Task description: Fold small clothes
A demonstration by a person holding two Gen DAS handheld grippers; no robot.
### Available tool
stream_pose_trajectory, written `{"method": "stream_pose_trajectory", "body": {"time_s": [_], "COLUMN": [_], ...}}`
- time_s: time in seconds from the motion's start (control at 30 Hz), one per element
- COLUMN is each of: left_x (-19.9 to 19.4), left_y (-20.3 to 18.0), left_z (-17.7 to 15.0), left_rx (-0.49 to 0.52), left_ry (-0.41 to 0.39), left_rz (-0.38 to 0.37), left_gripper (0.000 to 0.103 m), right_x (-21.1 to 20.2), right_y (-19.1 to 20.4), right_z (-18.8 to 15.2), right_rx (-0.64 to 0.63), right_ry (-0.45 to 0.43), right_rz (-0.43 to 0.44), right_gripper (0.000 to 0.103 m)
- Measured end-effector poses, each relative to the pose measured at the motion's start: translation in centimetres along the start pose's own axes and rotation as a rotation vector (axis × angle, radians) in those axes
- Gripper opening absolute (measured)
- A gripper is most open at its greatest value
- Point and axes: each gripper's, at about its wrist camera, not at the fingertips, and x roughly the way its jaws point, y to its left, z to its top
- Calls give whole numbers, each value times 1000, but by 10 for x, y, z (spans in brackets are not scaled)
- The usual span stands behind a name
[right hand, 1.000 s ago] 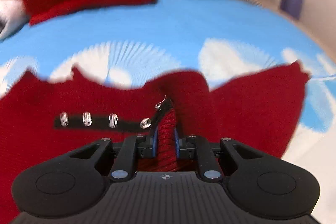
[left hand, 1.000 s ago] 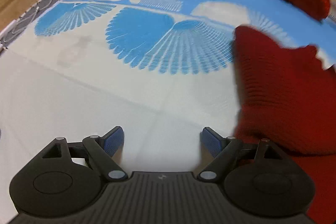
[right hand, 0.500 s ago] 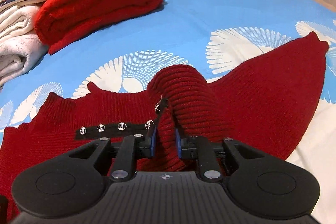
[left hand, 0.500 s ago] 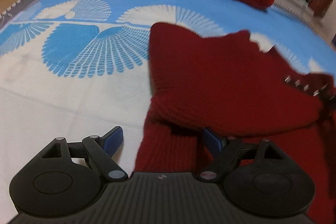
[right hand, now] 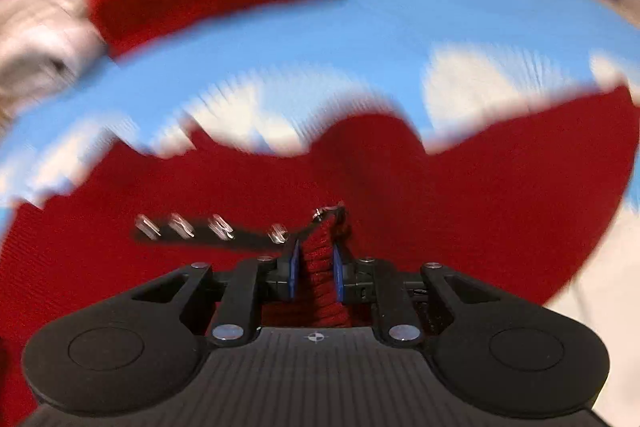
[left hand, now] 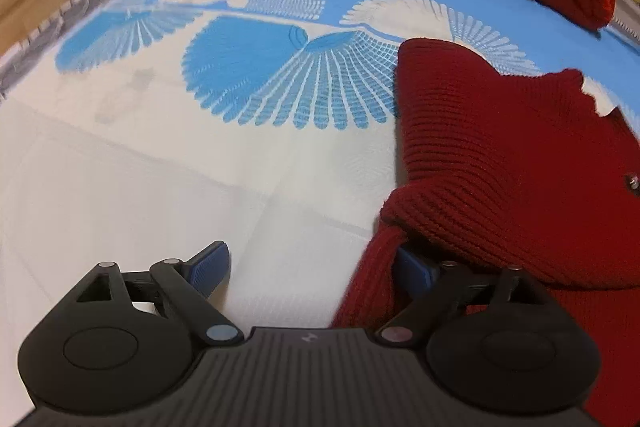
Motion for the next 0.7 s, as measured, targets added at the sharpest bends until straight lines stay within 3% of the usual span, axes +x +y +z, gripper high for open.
{"method": "stream_pose_trajectory", "body": {"time_s": [0.1,0.2,0.27,0.33,0.37,0.43,0.5,0.53,0.57,0.63,0.7], "left_x": [-20,-46,-54,-49,-43,-23,5,14,18,15,6], "left_y": [3,1,0,-1,-4,-13,-24,-24,-19,-12,-6], "left_z": [2,2,6,12,14,15,12,12,13,17,18], "left_rx": [31,50,26,-31,-52,-44,-9,-17,-46,-66,-83], "left_ry": [-27,-136,-167,-174,-169,-112,-14,8,15,27,15], "left_rz": [-11,14,-12,-74,-107,-160,-129,-116,-100,-132,-156], "left_gripper": [92,92,92,92,92,92,93,102,103,103,103], "right_x": [-5,-27,-46,-58,-59,-49,-25,-16,-17,-25,-46], "right_y": [-10,-18,-19,-14,-10,2,12,13,15,6,-31], "right_z": [-9,-10,-14,-18,-20,-23,-30,-36,-39,-35,-27], "right_rx": [19,46,25,-23,-44,-98,-137,-147,-164,-105,65], "right_ry": [-60,-101,-184,-215,-204,-145,-55,-53,-96,-91,-99], "right_rz": [39,23,12,28,56,109,63,41,34,77,199], "right_gripper": [29,33,34,27,17,14,14,13,13,14,25]}}
